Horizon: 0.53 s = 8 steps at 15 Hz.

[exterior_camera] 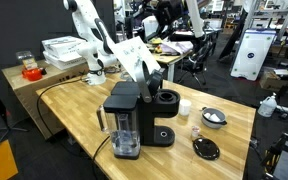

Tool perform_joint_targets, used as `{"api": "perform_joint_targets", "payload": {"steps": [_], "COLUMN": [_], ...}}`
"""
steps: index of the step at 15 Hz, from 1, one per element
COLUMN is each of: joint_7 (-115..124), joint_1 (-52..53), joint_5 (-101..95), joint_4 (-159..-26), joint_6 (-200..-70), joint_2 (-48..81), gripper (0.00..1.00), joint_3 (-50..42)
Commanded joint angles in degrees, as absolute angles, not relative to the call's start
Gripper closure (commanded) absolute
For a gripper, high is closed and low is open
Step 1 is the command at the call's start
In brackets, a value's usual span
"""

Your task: Close the top of the coffee machine.

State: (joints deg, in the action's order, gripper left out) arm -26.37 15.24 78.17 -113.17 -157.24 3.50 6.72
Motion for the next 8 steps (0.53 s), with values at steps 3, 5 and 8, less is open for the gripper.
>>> {"api": "perform_joint_targets", "payload": {"steps": [3,5,8], "joint_7": [-28.7,-29.37,-28.33], "joint_1": [15.56,16.07,16.81], "joint_5": [91.22,94.46,96.47], "joint_4": [-110.72,-109.79,-108.2], "joint_6": [-159.36,-160.31,-160.66], "joint_2": [4.72,6.01,8.86], "gripper": [0.0,0.0,0.0], "joint_3": [7.24,7.6,8.03]}}
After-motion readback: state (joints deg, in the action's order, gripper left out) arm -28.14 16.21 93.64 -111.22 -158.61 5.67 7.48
